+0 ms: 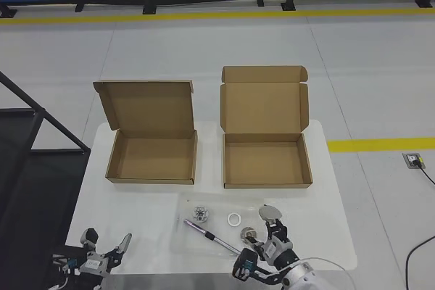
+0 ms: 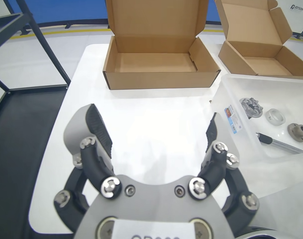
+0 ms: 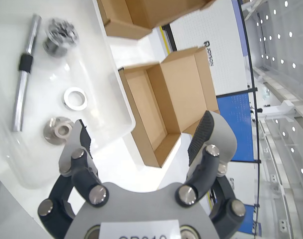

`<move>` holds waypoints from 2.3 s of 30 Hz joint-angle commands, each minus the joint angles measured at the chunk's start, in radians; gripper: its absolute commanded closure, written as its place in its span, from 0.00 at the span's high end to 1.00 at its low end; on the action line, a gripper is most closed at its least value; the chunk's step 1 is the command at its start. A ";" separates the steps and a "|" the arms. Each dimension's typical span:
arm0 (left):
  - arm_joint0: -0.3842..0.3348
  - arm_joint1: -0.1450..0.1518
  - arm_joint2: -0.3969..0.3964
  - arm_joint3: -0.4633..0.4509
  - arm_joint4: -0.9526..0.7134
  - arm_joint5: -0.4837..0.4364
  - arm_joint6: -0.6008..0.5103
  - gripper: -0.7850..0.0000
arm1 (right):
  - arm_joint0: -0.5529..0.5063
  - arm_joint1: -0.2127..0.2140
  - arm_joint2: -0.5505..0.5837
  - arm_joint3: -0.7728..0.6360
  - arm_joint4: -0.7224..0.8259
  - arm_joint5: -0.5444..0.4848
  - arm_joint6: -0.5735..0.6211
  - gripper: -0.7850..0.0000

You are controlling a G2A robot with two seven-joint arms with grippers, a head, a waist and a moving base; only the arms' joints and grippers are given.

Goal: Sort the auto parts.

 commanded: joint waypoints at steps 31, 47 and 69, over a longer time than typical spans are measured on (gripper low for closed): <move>-0.006 -0.011 -0.018 0.009 -0.112 -0.036 -0.060 1.00 | 0.544 -0.124 -0.239 0.465 0.891 -0.320 0.244 1.00; -0.031 -0.018 0.039 0.032 -0.067 -0.025 -0.080 1.00 | 0.680 -0.195 -0.347 0.718 1.144 -0.280 0.150 1.00; -0.098 -0.027 0.157 0.079 0.145 0.004 -0.095 1.00 | 0.611 -0.233 -0.370 0.640 1.019 0.122 0.442 1.00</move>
